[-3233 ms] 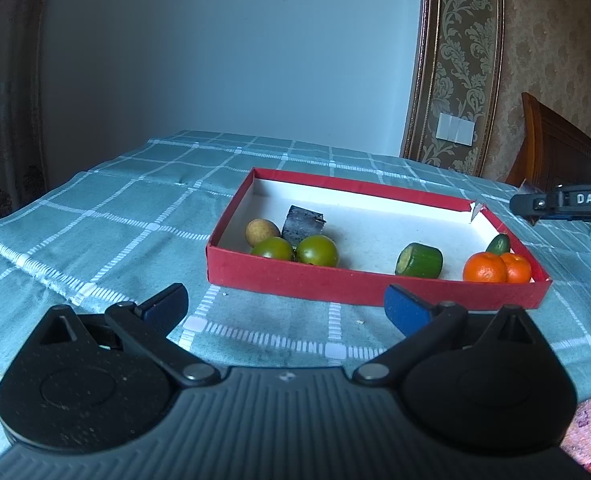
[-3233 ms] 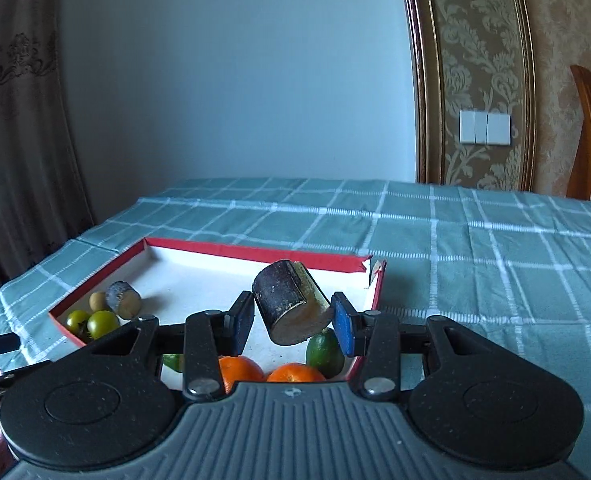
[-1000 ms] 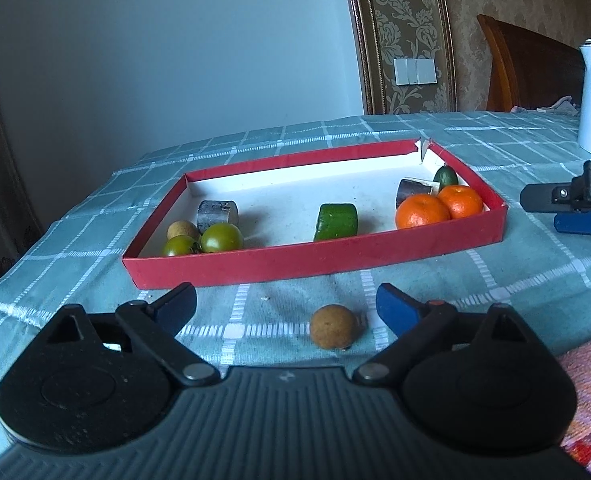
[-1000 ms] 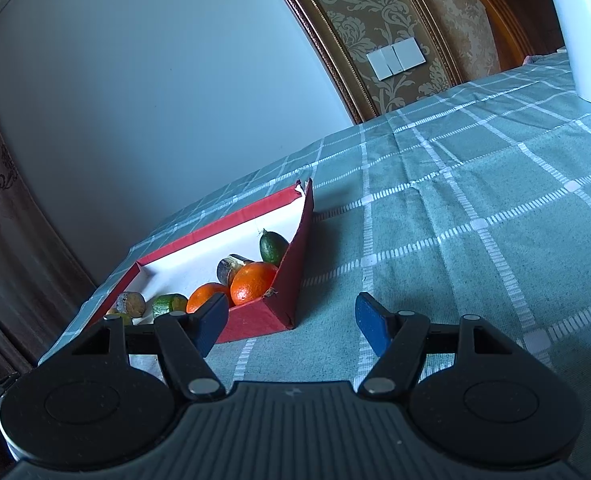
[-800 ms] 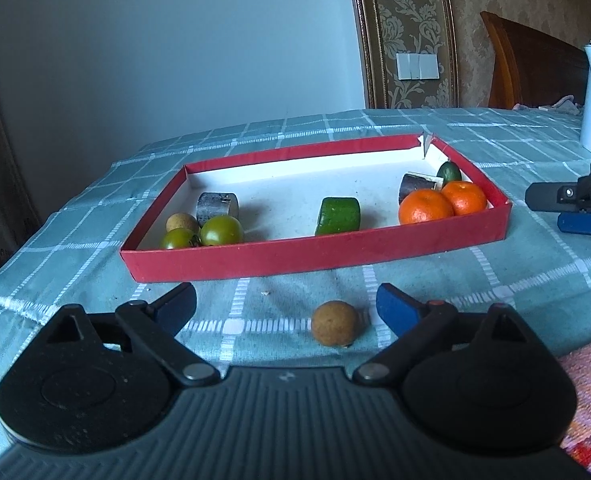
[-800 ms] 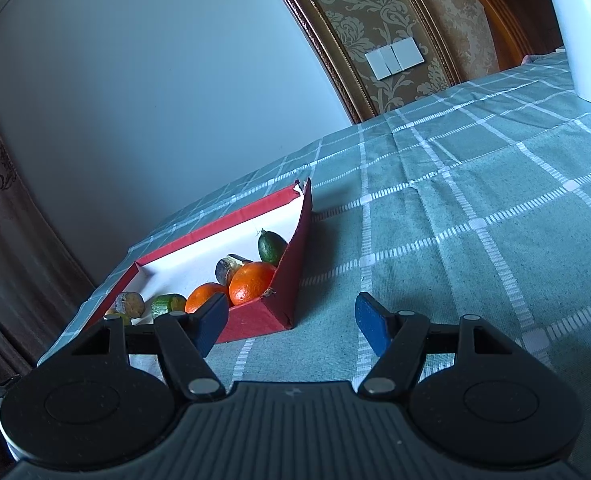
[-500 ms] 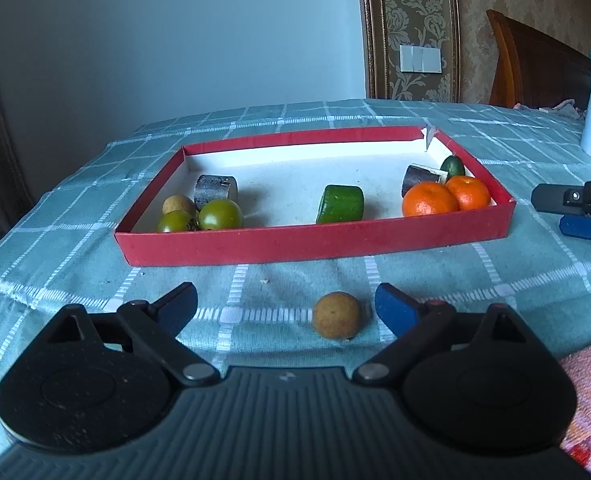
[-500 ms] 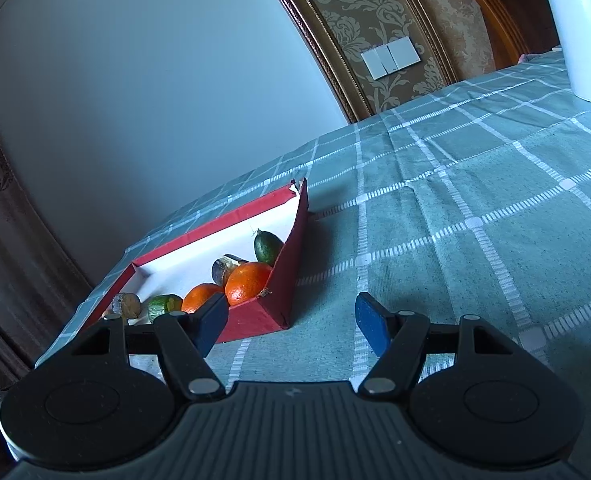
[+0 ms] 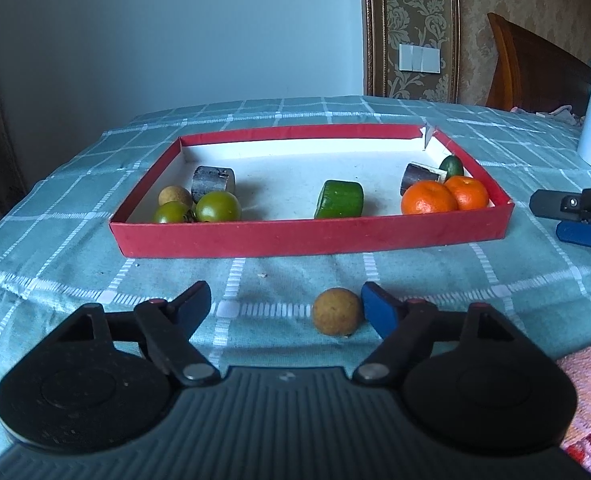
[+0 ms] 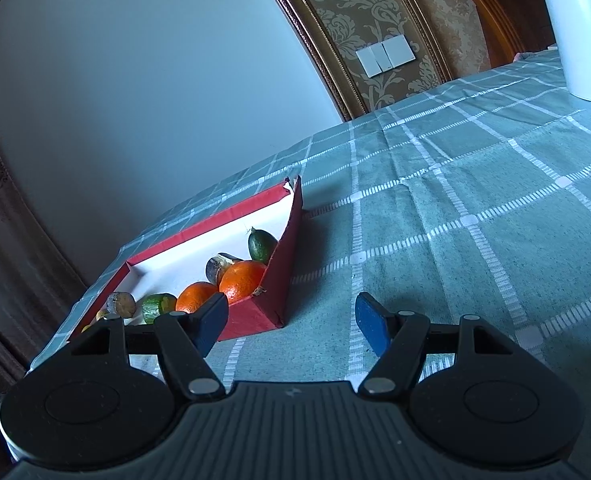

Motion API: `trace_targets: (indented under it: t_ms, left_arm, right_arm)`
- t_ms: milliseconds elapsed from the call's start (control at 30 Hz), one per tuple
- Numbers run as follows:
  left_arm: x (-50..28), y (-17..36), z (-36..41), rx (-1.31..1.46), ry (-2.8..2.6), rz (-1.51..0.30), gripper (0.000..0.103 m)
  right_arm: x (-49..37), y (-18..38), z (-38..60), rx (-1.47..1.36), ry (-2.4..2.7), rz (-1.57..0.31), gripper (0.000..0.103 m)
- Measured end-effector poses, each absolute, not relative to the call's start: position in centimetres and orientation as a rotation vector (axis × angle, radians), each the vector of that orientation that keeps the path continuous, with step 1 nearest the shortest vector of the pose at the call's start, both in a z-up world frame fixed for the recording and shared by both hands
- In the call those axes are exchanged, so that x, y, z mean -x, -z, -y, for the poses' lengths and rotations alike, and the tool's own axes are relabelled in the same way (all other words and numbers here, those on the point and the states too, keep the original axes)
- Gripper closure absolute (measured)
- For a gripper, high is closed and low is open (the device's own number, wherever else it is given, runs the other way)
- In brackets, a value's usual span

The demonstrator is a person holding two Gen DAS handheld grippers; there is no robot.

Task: Organize fruits
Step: 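Reach the left tool to the small brown round fruit and close on it, then carry the brown fruit into the red tray and open the left tool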

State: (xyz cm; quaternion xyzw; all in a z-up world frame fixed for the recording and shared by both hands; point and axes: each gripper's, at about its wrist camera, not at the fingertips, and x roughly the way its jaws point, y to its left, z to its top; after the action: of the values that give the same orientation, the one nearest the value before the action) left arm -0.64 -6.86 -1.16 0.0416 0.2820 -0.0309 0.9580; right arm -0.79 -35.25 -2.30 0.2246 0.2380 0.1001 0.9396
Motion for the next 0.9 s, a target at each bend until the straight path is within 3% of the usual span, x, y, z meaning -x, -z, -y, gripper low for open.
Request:
trace_targets:
  t_ms: [100,233,367,533,700,900]
  left_arm:
    - [0.68,1.18,6.95,-0.085,0.072,-0.572,0.027]
    - [0.62,1.31,7.07,-0.089,0.089,-0.582,0.041]
    - [0.51,1.40,6.97,-0.081,0.096,-0.588,0.048]
    - [0.82,1.47,7.40,-0.106,0.119,-0.574,0.068]
    - [0.93,1.49,7.69,-0.119,0.122,-0.567,0.079]
    - [0.91,1.46,7.74,-0.127,0.112,-0.563,0.079]
  right_arm:
    - [0.78,2.31,35.27,-0.459,-0.201,-0.487,0.033]
    - [0.74,2.33,35.26,-0.459,-0.200,-0.488,0.033]
    - [0.74,2.32,35.26,-0.459,-0.201,-0.487,0.033]
    - [0.74,2.32,35.25,-0.459,-0.201,-0.487,0.033]
    - [0.73,2.32,35.24,-0.459,-0.201,-0.487,0.033]
    - [0.74,2.32,35.25,-0.461,-0.201,-0.485,0.033]
